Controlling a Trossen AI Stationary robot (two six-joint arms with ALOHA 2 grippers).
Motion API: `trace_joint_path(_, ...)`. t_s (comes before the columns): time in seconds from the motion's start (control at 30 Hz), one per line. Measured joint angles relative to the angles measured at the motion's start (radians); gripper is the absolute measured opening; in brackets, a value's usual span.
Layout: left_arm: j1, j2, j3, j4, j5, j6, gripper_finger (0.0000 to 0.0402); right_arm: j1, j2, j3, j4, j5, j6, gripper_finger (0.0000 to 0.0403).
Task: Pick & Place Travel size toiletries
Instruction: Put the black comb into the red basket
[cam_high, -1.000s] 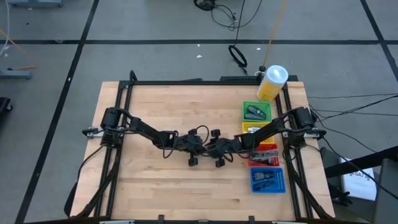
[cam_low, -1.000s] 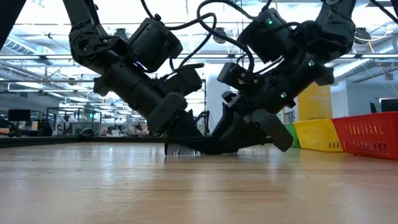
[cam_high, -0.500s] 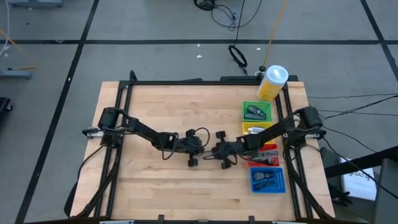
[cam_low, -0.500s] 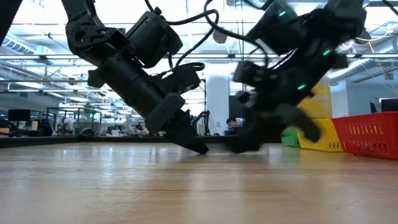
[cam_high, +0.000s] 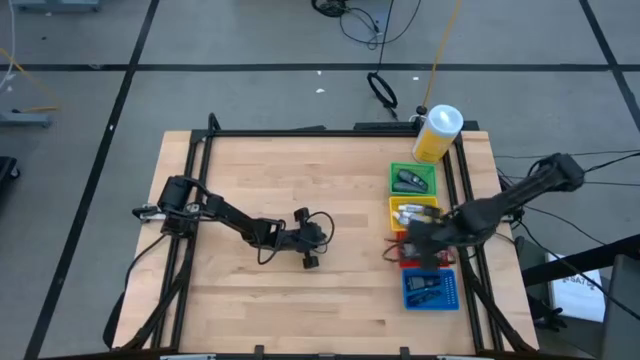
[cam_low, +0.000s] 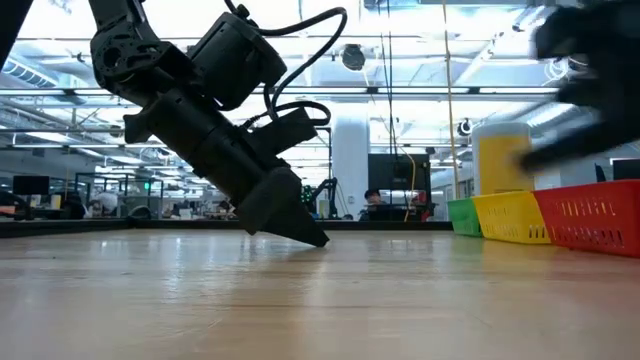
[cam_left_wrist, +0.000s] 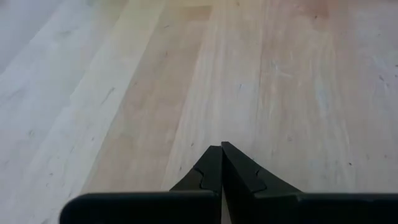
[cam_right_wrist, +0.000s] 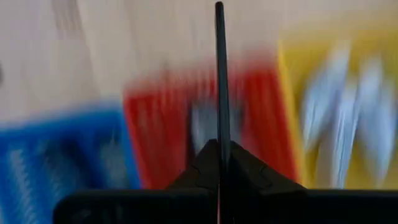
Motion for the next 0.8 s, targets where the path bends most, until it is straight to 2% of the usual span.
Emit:
trace_joint_path(0.1,0.0,0.0,0.0,0.004,-0.002,0.001,0.0004,0.047,-0.082,0.0,-0.185,-0.132,0.237,0.0006)
trace_joint_path(0.17,0.0,-0.001,0.0,0.005,-0.003,0.001,0.0001,0.07,-0.106,-0.001,-0.264,-0.158,0.325,0.0007)
trace_joint_path(0.23,0.001,-0.002,0.0,0.007,-0.004,0.001,0.0002,0.078,-0.111,-0.014,-0.298,-0.16,0.347,0.0008)
trace_joint_path(0.37,0.001,-0.002,0.0,0.011,-0.005,0.001,0.0009,0.058,-0.083,-0.069,-0.251,-0.171,0.297,0.0008)
trace_joint_path(0.57,0.001,-0.002,0.0,0.012,-0.005,0.001,0.001,-0.006,-0.006,-0.137,-0.037,-0.166,0.134,0.0008)
trace_joint_path(0.7,0.002,-0.002,0.0,0.012,-0.005,0.001,0.001,-0.053,0.024,-0.148,0.048,-0.165,0.079,0.001)
trace_joint_path(0.8,0.002,-0.002,0.001,0.013,-0.005,0.001,0.001,-0.075,0.027,-0.161,0.076,-0.168,0.069,0.0028)
